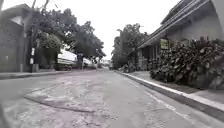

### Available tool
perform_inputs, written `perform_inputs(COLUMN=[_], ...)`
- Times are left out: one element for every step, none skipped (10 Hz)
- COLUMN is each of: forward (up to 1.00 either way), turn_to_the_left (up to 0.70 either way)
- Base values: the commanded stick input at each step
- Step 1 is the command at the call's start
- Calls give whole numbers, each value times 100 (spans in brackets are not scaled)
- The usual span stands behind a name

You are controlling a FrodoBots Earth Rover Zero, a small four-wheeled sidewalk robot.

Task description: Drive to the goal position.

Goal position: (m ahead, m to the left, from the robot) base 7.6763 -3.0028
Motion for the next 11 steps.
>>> perform_inputs(forward=[100,100,100,100,100,100,100,100,100,100,100], turn_to_the_left=[0,0,0,0,0,0,0,-1,-40,-37,-9])
